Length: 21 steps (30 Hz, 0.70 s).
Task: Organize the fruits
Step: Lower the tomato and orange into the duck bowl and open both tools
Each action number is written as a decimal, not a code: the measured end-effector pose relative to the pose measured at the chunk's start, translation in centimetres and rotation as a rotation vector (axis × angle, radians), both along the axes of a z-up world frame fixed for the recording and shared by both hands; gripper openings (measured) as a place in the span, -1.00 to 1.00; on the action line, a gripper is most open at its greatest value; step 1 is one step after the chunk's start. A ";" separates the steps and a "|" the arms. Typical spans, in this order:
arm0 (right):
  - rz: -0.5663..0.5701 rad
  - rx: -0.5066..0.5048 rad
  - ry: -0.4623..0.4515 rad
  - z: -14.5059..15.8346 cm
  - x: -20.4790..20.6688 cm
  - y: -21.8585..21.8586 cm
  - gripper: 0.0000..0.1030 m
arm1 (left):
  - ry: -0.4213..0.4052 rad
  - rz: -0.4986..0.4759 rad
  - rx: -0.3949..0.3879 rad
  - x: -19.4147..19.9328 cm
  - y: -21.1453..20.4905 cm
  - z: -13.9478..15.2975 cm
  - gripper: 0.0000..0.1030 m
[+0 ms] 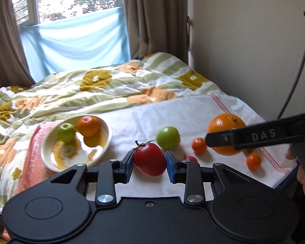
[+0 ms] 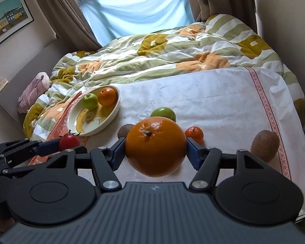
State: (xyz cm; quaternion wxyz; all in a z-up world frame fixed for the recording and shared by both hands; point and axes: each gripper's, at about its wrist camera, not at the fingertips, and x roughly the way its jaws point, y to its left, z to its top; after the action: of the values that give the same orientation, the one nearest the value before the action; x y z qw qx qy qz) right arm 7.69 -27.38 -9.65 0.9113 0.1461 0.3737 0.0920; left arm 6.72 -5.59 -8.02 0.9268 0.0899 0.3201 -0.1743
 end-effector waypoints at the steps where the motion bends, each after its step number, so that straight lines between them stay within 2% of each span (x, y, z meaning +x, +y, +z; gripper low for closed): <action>1: 0.011 0.000 0.000 0.5 0.3 0.3 0.51 | -0.007 0.012 -0.004 0.2 0.5 0.4 -0.28; 7: 0.039 -0.023 -0.012 2.3 2.6 3.0 0.51 | -0.040 0.065 -0.010 2.5 4.1 2.3 -0.28; 11: 0.043 -0.019 -0.013 3.0 4.8 5.7 0.51 | -0.031 0.089 -0.013 4.9 7.0 2.5 -0.28; 16: 0.051 -0.016 -0.001 3.3 8.2 9.8 0.51 | -0.009 0.102 0.003 8.5 10.7 2.0 -0.28; 21: 0.051 -0.018 0.022 2.2 11.9 13.7 0.51 | 0.026 0.083 -0.003 12.5 13.8 0.3 -0.28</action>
State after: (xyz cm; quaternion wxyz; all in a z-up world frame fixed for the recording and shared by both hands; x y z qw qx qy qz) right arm 19.56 -13.68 -7.46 0.9058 0.1294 0.3882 0.1102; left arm 19.20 8.21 -7.77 0.9291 0.0728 0.3355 -0.1375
